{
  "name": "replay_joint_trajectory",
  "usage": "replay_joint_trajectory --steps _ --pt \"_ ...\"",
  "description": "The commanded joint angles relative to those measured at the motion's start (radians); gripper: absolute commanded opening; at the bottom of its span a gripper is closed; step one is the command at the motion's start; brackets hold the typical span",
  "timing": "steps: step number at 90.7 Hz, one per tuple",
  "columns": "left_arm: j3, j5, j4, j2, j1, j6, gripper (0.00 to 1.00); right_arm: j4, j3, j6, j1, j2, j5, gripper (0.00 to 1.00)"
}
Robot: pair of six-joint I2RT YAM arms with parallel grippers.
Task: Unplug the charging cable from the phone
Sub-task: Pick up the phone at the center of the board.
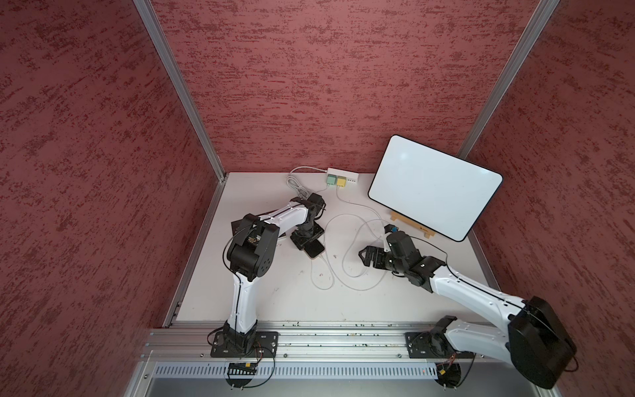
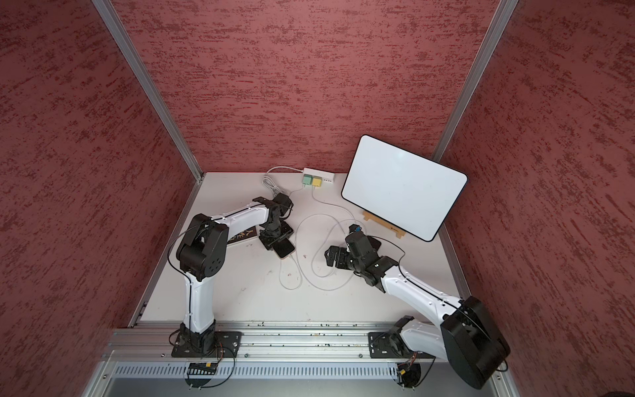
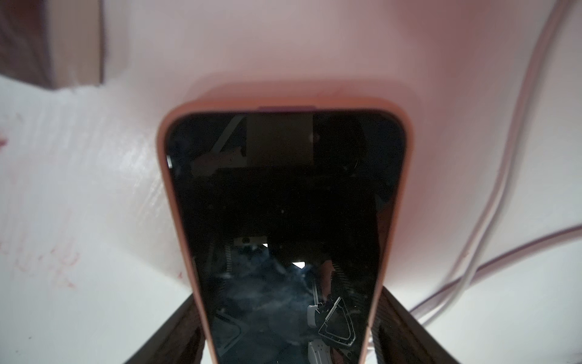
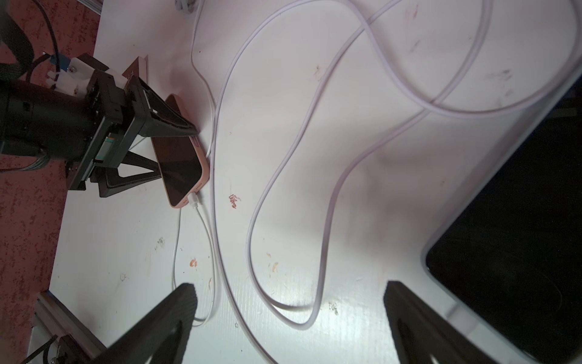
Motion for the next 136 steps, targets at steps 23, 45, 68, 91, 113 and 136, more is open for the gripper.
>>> replay_joint_trajectory --steps 23,45,68,91,113,136 --pt "-0.01 -0.04 0.012 -0.037 0.004 0.046 0.56 0.01 -0.007 0.003 0.012 -0.006 0.024 0.99" --pt "0.013 -0.104 -0.024 -0.121 0.001 0.095 0.55 0.014 0.004 0.002 0.013 0.002 0.008 0.99" --pt "0.026 -0.141 -0.031 -0.202 -0.01 0.132 0.55 0.024 0.021 -0.01 0.017 0.015 -0.026 0.98" --pt "0.05 -0.197 -0.035 -0.272 -0.044 0.197 0.55 0.096 0.049 -0.04 0.073 0.053 -0.089 0.95" --pt "0.037 -0.226 -0.022 -0.345 -0.078 0.229 0.55 0.218 0.087 -0.058 0.156 0.124 -0.15 0.92" --pt "-0.01 -0.209 0.016 -0.426 -0.096 0.234 0.55 0.399 0.1 -0.04 0.228 0.209 -0.137 0.89"
